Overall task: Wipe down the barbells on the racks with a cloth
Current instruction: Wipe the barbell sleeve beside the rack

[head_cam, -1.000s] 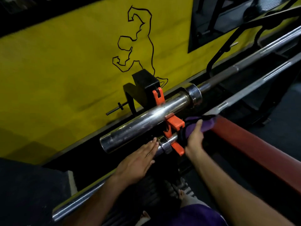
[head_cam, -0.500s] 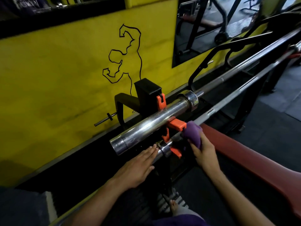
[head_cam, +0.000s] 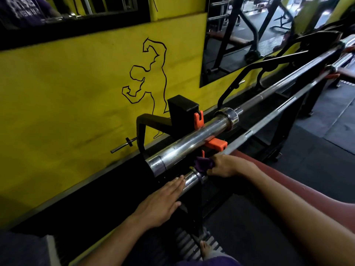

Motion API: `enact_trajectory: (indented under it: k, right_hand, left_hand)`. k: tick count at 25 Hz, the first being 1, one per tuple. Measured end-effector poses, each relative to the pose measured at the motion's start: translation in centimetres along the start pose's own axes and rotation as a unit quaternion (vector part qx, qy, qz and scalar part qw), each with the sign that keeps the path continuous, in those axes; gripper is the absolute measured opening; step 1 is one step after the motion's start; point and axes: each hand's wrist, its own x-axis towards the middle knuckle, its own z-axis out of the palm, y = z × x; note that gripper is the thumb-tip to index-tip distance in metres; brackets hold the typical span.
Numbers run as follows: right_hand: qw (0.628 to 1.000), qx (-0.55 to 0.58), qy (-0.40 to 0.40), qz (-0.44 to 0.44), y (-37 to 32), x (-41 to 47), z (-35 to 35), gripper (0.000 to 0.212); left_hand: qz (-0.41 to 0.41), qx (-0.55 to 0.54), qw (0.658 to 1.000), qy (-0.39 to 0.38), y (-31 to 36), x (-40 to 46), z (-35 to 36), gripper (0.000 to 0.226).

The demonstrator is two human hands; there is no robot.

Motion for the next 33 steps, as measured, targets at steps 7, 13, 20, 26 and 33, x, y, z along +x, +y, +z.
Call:
enact_trajectory:
  k: [7,13,20,26,33]
  right_hand:
    - [0.992,-0.110,-0.013,0.063,-0.4,-1.4,-2.0,0.038]
    - [0.964,-0.105,0.237,-0.065,-3.4,-0.7,7.8,0.054]
    - [0.949,-0.238,0.192,-0.073,-6.5,3.1,6.4,0.038]
    - [0.947,-0.235,0.202,-0.088,-8.9,3.3,5.8,0.033]
    - [0.902,0.163,0.399,0.005,-4.0,-1.9,15.5,0.052]
  left_hand:
    - [0.027,-0.013,0.999,-0.020,-0.8,-0.8,-0.3,0.072]
    - [0.028,-0.022,0.999,0.000,-1.6,-1.2,0.3,0.068]
    - [0.026,-0.006,0.999,-0.024,-1.4,-1.7,-0.1,0.066]
    - [0.022,-0.013,0.999,-0.041,-1.6,-2.9,-0.5,0.064]
    - [0.016,-0.038,0.999,-0.013,-1.7,-3.8,-0.4,0.063]
